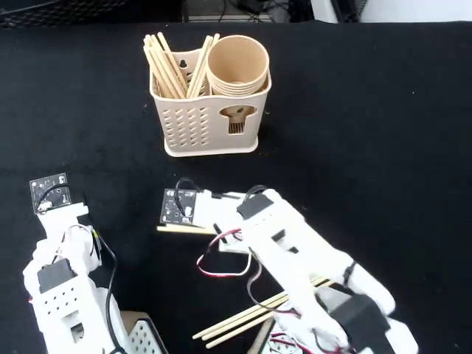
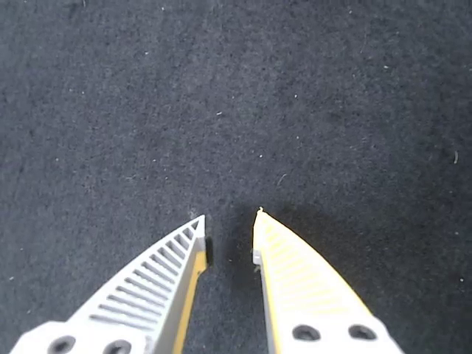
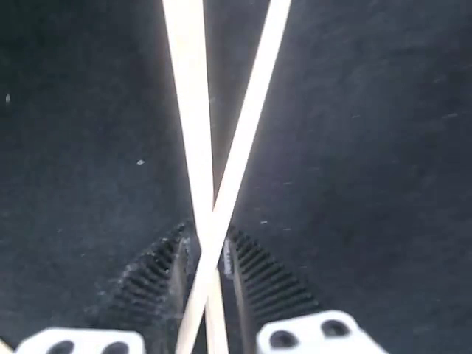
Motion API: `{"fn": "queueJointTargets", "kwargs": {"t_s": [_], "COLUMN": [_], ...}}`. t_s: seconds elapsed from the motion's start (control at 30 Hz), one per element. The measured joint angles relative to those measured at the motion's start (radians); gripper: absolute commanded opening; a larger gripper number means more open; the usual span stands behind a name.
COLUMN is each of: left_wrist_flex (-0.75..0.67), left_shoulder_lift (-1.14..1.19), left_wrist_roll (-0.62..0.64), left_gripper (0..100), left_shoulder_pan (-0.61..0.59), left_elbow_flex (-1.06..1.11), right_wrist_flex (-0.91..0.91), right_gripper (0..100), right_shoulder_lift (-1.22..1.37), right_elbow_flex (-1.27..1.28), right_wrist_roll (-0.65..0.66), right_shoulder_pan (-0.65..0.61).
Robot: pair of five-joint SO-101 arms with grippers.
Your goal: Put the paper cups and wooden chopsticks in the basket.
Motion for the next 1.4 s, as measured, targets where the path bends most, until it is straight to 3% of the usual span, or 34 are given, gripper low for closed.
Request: {"fn": "queueJointTargets", "kwargs": {"t_s": [0.1,0.47,0.73,0.9,1.07,1.3,1.4], "left_wrist_flex": [0.000,0.000,0.000,0.000,-0.015,-0.055,-0.057], "left_shoulder_lift": [0.000,0.000,0.000,0.000,0.000,0.000,0.000], "left_wrist_roll": [0.000,0.000,0.000,0.000,0.000,0.087,0.112], "left_gripper": [12,12,12,12,12,12,12], "left_shoulder_pan": [0.000,0.000,0.000,0.000,-0.003,-0.161,-0.176], "left_elbow_flex": [0.000,0.000,0.000,0.000,0.000,-0.002,-0.003], "right_wrist_flex": [0.041,0.281,0.404,0.468,0.473,0.474,0.476], "right_gripper": [22.6,17.7,18.0,18.5,21.4,21.2,21.1], "right_shoulder_lift": [0.035,-0.181,-0.489,-0.522,-0.525,-0.525,-0.525], "right_elbow_flex": [-0.003,0.011,0.201,0.218,0.218,0.218,0.218], "right_wrist_roll": [-0.017,-0.051,0.003,0.006,0.006,0.006,0.006], "right_shoulder_pan": [0.000,-0.015,-0.195,-0.327,-0.374,-0.382,-0.382]}}
